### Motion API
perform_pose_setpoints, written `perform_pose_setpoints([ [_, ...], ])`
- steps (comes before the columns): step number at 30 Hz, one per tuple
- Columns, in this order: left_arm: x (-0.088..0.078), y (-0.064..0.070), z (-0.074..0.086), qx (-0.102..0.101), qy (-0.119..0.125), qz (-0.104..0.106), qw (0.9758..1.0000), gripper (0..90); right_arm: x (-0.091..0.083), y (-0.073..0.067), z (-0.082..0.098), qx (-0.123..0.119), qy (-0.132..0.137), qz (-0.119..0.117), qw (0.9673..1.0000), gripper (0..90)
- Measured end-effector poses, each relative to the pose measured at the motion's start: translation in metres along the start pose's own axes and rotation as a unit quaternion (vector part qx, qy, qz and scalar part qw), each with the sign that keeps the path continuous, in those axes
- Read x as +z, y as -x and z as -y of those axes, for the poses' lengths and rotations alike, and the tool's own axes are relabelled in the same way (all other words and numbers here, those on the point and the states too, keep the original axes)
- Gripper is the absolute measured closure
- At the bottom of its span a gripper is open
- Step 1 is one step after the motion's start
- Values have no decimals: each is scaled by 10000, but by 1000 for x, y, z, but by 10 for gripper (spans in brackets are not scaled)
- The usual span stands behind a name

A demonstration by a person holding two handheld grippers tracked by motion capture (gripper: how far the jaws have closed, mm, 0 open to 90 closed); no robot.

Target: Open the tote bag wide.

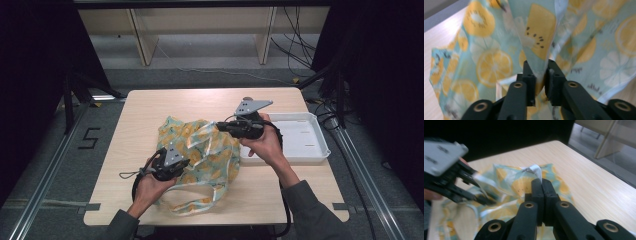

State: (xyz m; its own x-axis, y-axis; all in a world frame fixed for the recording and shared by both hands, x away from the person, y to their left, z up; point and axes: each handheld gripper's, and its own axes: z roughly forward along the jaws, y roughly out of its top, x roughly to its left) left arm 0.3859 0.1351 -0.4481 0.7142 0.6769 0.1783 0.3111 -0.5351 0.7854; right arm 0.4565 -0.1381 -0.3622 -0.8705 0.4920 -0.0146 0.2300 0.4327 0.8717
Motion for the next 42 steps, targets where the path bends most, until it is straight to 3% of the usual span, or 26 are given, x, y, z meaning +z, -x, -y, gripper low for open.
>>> perform_pose_setpoints([
  [2,-9,-8,-13,112,85,85,9999,871,4,7,4,-56,-49,187,9998,900],
  [3,-13,-11,-19,-23,120,128,9998,872,6,11,6,-82,-137,289,9995,900],
  [5,-21,-20,-30,62,163,87,9998,877,9,15,10,45,-402,381,9985,900],
  [7,-26,-29,-39,-126,293,81,9995,879,14,20,15,38,-564,526,9970,900],
  [8,-28,-36,-43,-105,267,41,9996,880,17,23,19,-30,-624,567,9964,900],
  [15,-18,-72,-62,-649,313,-46,9974,879,28,30,33,151,-872,511,9948,882],
  [18,-10,-83,-67,-695,190,-104,9973,880,30,30,36,122,-911,555,9942,767],
  [19,-7,-86,-68,-741,183,-120,9970,879,29,27,36,335,-954,628,9929,655],
  [20,-5,-88,-69,-798,100,-143,9967,879,29,26,37,260,-945,804,9919,563],
  [21,-3,-90,-69,-819,72,-163,9965,879,26,19,37,299,-1094,929,9892,521],
  [23,2,-94,-71,-877,23,-159,9960,881,16,9,35,152,-1079,990,9891,456],
  [24,3,-96,-71,-847,-36,-177,9962,881,8,3,34,-11,-939,1014,9904,433],
  [26,7,-97,-74,-938,-41,-153,9955,879,-7,-10,34,-31,-740,946,9928,396],
  [28,9,-97,-76,-940,-55,-154,9954,879,-16,-24,35,-60,-783,817,9936,378],
  [30,12,-98,-79,-893,-57,-128,9959,880,-24,-41,40,-328,-728,678,9945,378],
  [31,13,-97,-80,-926,-64,-122,9956,880,-26,-49,43,-320,-790,612,9945,378],
  [33,13,-98,-82,-839,-113,-105,9964,880,-24,-58,50,-482,-937,517,9931,370],
  [34,14,-96,-83,-938,-45,-122,9955,880,-22,-62,53,-466,-965,480,9931,367],
  [36,12,-98,-85,-873,-79,-94,9961,879,-13,-70,60,-545,-1110,394,9915,352],
  [37,12,-97,-85,-901,-51,-91,9959,879,-6,-72,64,-719,-1163,390,9898,338],
  [38,12,-97,-85,-930,-46,-111,9956,879,-3,-76,66,-624,-1287,430,9888,336],
  [39,12,-98,-85,-930,-38,-96,9956,878,4,-76,68,-774,-1230,437,9884,330],
  [40,11,-98,-85,-923,-46,-112,9957,878,7,-78,69,-678,-1277,482,9883,321],
  [42,10,-98,-85,-926,-76,-121,9956,878,18,-77,72,-897,-1426,559,9841,289],
])
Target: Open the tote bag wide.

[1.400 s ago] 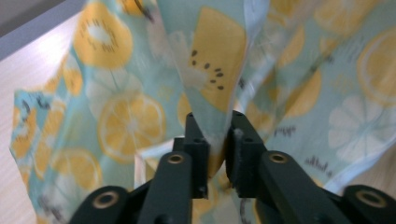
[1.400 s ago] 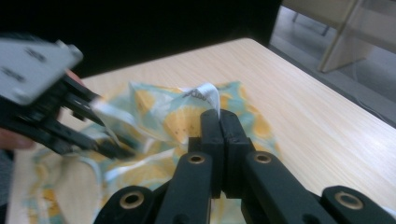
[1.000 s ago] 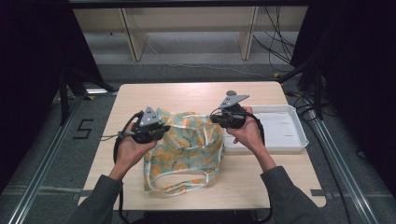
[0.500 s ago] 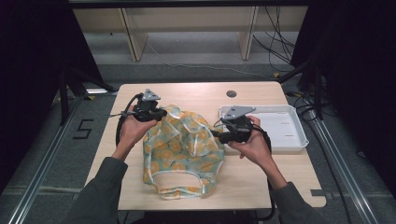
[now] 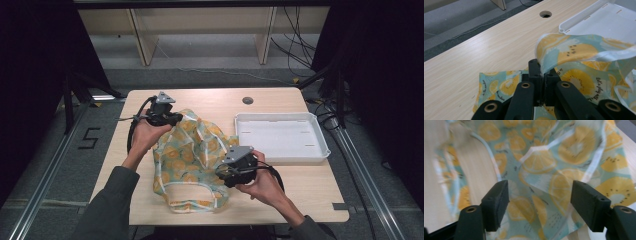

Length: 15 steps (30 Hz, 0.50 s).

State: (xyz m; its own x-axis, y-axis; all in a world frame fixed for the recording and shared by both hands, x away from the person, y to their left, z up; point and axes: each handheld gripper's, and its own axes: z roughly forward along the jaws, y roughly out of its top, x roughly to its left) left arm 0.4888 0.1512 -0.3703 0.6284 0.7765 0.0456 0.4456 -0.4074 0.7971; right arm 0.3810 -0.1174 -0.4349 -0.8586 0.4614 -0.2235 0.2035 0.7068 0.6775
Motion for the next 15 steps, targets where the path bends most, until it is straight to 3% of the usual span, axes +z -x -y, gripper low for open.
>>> perform_pose_setpoints([
  [2,0,-1,1,-5,19,3,10000,877,10,-2,1,3,-143,173,9997,277],
  [3,-1,-1,1,10,4,2,10000,877,16,-1,2,-145,-160,91,9997,278],
  [4,-2,-3,0,92,-66,33,9999,877,20,-3,3,-123,-281,128,9994,286],
  [6,-2,-3,1,54,-45,29,10000,876,30,-5,5,-17,-458,231,9987,292],
  [7,-2,-3,1,94,-62,47,9999,876,35,-6,5,133,-581,305,9978,292],
  [8,-1,-3,1,48,-19,45,10000,875,40,-1,5,-124,-567,345,9977,300],
  [9,0,-2,1,-57,38,27,10000,874,44,1,5,-174,-582,471,9970,316],
  [11,0,-2,2,-69,37,46,10000,873,51,4,5,-39,-563,536,9970,336],
  [14,1,-4,4,25,-42,97,9999,872,57,8,1,-184,-394,479,9979,577],
  [15,2,-6,4,141,62,90,9998,870,57,10,-1,-232,-327,357,9986,702],
])
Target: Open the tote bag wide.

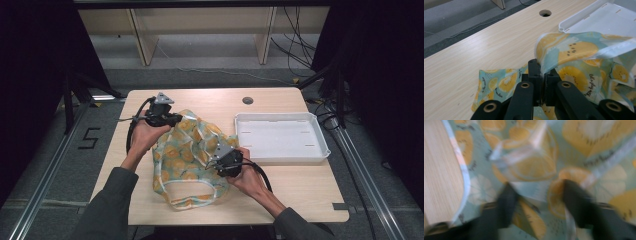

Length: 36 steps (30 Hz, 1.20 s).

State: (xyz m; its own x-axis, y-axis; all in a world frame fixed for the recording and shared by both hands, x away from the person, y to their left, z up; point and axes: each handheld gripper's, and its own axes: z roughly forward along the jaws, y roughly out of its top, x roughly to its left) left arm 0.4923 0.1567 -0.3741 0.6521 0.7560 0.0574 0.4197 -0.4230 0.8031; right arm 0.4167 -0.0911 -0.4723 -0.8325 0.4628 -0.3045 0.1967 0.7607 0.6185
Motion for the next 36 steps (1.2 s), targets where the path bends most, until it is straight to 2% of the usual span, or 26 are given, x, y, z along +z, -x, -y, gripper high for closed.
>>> perform_pose_setpoints([
  [1,-1,-1,1,12,-28,-1,10000,868,-1,2,-1,3,55,-74,10000,763],
  [2,-1,-1,2,-32,13,-39,10000,866,-1,2,-2,56,162,-15,9999,833],
  [3,-2,-2,4,-18,-27,-49,10000,862,-4,6,-4,-43,215,-138,9997,878],
  [4,-2,-2,6,-112,-49,-73,9999,854,-8,8,-6,29,286,-181,9994,897],
  [5,-3,-2,8,-220,-90,-63,9997,845,-12,9,-8,134,339,-225,9991,900],
  [6,-4,-3,10,-242,-125,-67,9996,827,-15,12,-10,34,381,-249,9990,900],
  [8,-7,-7,15,-163,-278,-34,9995,783,-22,18,-15,161,550,-313,9979,900],
  [9,-8,-6,18,-215,-236,-46,9995,751,-27,20,-18,376,637,-342,9967,900],
  [11,-12,-8,24,-192,-328,40,9993,680,-34,31,-26,404,889,-458,9942,900],
  [12,-15,-8,27,-276,-401,69,9988,614,-37,35,-30,464,954,-458,9933,900],
  [14,-23,-6,34,-216,-560,-22,9982,519,-43,45,-39,637,1111,-503,9905,900],
  [16,-33,-2,40,-220,-593,-95,9980,427,-47,57,-47,705,1256,-452,9885,900],
  [18,-44,7,46,-226,-445,-256,9984,379,-50,67,-54,765,1329,-468,9871,900],
  [19,-51,15,50,-119,-327,-322,9989,378,-50,71,-58,839,1328,-444,9866,900],
  [20,-55,22,52,-35,-275,-255,9993,374,-49,76,-63,757,1299,-409,9878,900],
  [22,-54,36,57,45,-111,-138,9998,374,-46,82,-68,818,1249,-379,9881,900],
  [23,-51,42,58,186,-149,-146,9996,374,-44,85,-70,787,1288,-346,9879,900],
  [24,-44,45,59,496,-158,-132,9986,371,-41,87,-72,814,1270,-358,9879,900],
  [25,-38,49,60,510,-179,-135,9984,365,-39,87,-73,927,1242,-354,9873,900],
  [26,-26,55,62,527,-249,-131,9982,352,-37,89,-74,897,1219,-336,9879,900],
  [27,-17,58,63,620,-400,-164,9971,344,-35,90,-75,960,1202,-314,9876,900],
  [30,10,65,69,499,-635,-227,9965,380,-27,95,-76,966,1210,-311,9874,900],
  [31,18,64,70,645,-612,-268,9957,421,-26,96,-76,1023,1136,-333,9877,900],
  [32,22,63,70,742,-633,-330,9947,490,-23,98,-76,1057,1155,-287,9872,900],
  [33,25,62,71,758,-628,-351,9945,614,-21,100,-76,1087,1111,-306,9874,900],
  [36,27,46,68,584,-515,-518,9956,805,-15,106,-72,1174,1017,-210,9876,891],
])
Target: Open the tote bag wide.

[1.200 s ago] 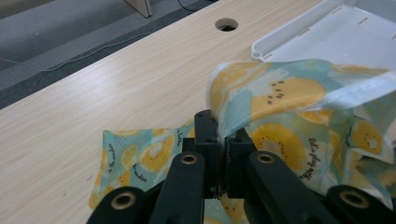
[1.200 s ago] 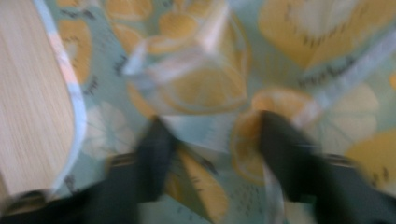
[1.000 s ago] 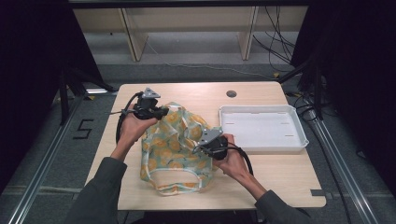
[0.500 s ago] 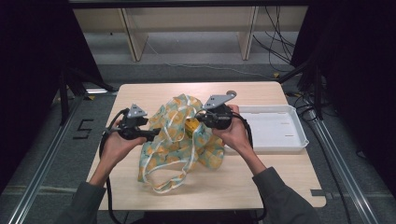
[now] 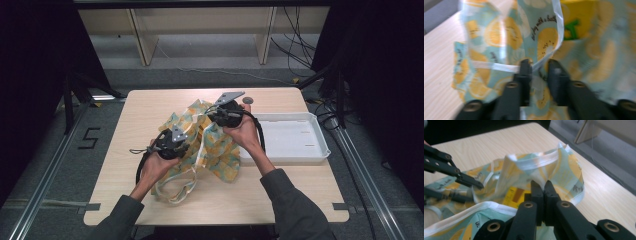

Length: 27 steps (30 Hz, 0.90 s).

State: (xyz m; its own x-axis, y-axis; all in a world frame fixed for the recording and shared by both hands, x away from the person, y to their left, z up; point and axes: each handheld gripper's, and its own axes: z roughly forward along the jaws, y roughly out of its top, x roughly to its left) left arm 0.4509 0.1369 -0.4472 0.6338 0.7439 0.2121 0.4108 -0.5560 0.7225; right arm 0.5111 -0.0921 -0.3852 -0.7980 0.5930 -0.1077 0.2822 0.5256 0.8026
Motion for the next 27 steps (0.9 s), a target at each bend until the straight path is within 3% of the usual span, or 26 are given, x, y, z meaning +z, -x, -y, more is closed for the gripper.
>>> perform_pose_setpoints([
  [2,0,-15,-2,-34,100,-86,9999,858,5,5,5,34,-148,134,9998,878],
  [3,0,-20,-2,-261,188,-77,9995,865,6,7,7,146,-288,117,9994,871],
  [4,0,-28,-3,-379,262,-88,9989,867,9,10,10,109,-266,222,9993,867],
  [5,0,-32,-3,-441,259,-127,9986,872,12,11,14,216,-359,254,9988,860],
  [10,11,-52,-2,-643,99,-195,9977,875,24,18,27,226,-715,325,9967,814],
  [12,17,-53,1,-737,16,-149,9972,875,28,17,32,133,-868,378,9954,786],
  [13,20,-52,2,-746,-43,-153,9971,875,28,15,34,253,-997,316,9942,770],
  [18,33,-49,8,-747,-210,-82,9970,875,33,11,50,73,-1198,406,9919,673],
  [19,35,-49,8,-734,-237,-98,9970,875,33,10,52,225,-1226,389,9914,654],
  [20,37,-48,8,-759,-247,-84,9968,874,33,11,53,146,-1283,276,9912,641],
  [22,39,-47,9,-735,-301,-75,9968,874,33,6,56,232,-1383,347,9895,600],
  [24,41,-48,10,-791,-322,-88,9963,873,34,4,59,178,-1283,448,9906,569],
  [27,43,-48,14,-848,-349,-116,9957,875,34,4,59,384,-1237,517,9902,518],
])
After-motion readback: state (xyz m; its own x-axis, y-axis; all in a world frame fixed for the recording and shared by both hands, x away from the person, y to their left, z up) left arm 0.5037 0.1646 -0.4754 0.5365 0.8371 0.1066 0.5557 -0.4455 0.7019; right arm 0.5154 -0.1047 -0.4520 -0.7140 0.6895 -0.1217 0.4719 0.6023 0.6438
